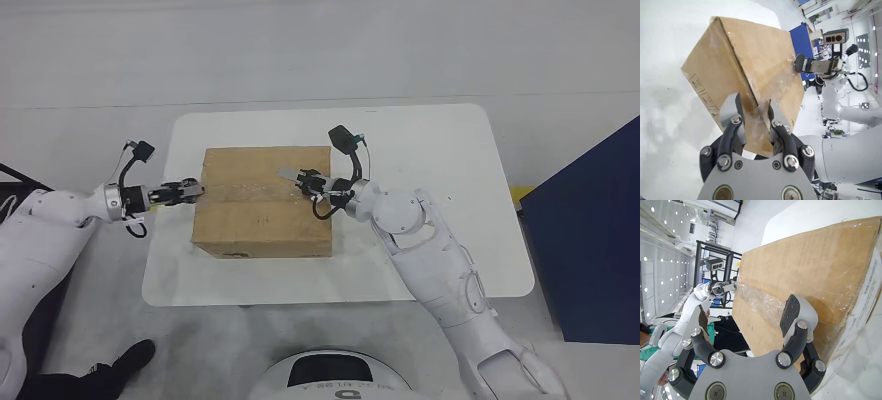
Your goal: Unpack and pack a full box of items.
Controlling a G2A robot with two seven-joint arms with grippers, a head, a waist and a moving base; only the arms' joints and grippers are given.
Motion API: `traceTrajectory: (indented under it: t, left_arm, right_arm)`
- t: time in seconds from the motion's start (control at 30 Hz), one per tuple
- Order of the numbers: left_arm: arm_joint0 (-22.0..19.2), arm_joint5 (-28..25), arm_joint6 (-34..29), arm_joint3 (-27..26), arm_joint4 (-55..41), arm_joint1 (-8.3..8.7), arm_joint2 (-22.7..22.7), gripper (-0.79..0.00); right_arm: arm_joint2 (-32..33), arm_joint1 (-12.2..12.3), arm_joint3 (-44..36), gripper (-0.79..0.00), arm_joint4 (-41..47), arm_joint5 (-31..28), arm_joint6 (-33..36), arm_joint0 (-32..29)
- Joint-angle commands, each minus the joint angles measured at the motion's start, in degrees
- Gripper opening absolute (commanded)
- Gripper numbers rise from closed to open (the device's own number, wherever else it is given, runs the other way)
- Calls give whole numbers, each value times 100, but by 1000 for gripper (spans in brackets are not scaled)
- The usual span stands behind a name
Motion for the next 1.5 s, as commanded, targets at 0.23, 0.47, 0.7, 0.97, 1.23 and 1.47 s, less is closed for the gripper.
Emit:
traceTrajectory:
  t: [0.23,0.47,0.7,0.97,1.23,1.47]
  left_arm:
    - [-213,14,-12,171,-294,61,383,-785]
    - [-340,-111,113,310,-271,64,677,-674]
    - [-466,-238,240,298,-414,73,909,-262]
    - [-584,-313,316,358,-412,107,1187,-283]
    - [-698,-378,381,536,-479,78,1468,-406]
    - [-788,-455,457,708,-491,62,1688,-437]
  right_arm:
    - [0,0,0,0,0,0,0,0]
    - [0,0,0,0,0,0,0,0]
    - [0,0,0,0,0,0,0,0]
    - [0,0,0,0,0,0,0,0]
    - [0,0,0,0,0,0,0,0]
    - [0,0,0,0,0,0,0,0]
